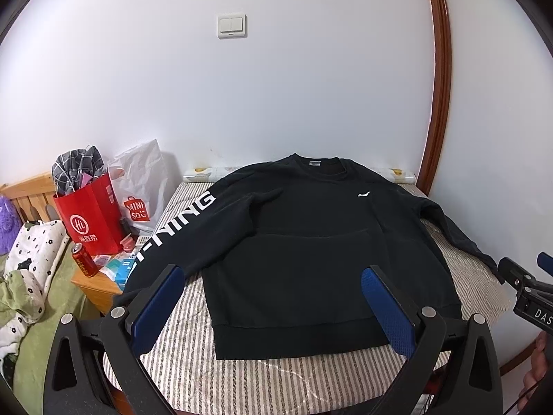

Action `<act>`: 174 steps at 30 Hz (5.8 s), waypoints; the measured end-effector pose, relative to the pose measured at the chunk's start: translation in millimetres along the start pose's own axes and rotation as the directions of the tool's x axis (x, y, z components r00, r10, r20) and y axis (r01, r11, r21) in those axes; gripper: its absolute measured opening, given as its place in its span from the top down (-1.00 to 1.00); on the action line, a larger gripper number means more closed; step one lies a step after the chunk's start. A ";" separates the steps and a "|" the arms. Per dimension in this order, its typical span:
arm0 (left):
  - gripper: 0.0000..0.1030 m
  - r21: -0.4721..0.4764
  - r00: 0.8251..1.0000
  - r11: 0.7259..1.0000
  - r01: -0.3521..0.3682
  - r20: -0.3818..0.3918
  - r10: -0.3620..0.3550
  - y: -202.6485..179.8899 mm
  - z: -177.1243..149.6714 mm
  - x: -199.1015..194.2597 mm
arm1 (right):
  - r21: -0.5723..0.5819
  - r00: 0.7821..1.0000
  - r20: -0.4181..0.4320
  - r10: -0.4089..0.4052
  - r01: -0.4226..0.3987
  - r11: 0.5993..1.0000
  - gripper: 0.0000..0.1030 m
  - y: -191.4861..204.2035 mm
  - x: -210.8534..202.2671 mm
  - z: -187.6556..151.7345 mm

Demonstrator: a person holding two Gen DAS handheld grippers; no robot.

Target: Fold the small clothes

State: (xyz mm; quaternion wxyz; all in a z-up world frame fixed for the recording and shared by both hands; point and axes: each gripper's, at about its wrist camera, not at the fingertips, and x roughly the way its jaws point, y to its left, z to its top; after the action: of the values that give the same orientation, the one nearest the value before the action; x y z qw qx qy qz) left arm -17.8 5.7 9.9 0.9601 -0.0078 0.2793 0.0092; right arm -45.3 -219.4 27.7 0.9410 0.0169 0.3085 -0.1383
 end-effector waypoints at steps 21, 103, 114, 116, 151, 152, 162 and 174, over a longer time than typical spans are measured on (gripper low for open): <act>-1.00 -0.018 1.000 1.000 0.000 0.002 0.000 8.5 0.9 2.4 | -0.002 1.000 0.004 0.006 -0.006 1.000 -1.00 3.0 -0.5 -3.2; 0.86 -0.040 0.995 0.999 0.017 -0.096 -0.020 -23.7 109.8 314.5 | -0.024 0.978 -0.184 -0.099 0.096 0.995 -0.99 -61.5 239.6 30.3; 0.74 0.064 0.963 0.995 0.082 -0.263 -0.062 -104.9 77.2 354.7 | 0.003 0.961 -0.253 -0.114 0.119 0.993 -0.99 -98.7 258.9 6.4; 0.35 0.054 0.956 0.994 0.098 -0.282 -0.079 -106.9 75.0 350.8 | 0.005 0.962 -0.247 -0.114 0.119 0.993 -0.99 -97.8 259.5 7.9; -0.36 -0.033 0.938 0.998 -0.062 -0.345 0.047 80.3 -102.3 204.4 | 0.058 0.961 -0.276 0.009 0.007 0.998 -0.48 -109.7 236.7 -84.7; -0.36 -0.040 0.941 0.997 -0.061 -0.334 0.045 81.5 -104.2 201.6 | 0.068 0.961 -0.273 0.033 -0.015 0.998 -0.45 -107.3 236.6 -85.6; 0.90 -0.143 0.952 0.989 -0.022 -0.304 -0.022 93.7 -104.3 196.1 | 0.070 0.959 -0.235 0.157 -0.144 0.987 0.87 -89.6 240.9 -79.2; 0.91 -0.200 0.951 0.980 0.015 -0.299 -0.076 112.7 -122.3 162.9 | 0.036 0.961 -0.226 0.157 -0.153 0.988 0.90 -105.8 212.7 -81.0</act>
State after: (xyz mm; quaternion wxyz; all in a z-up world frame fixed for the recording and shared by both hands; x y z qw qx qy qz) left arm 51.7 118.0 -181.8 0.9000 -0.1098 0.4217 0.0131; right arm 43.4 -364.8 -156.7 0.9070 0.0655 0.4110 -0.0644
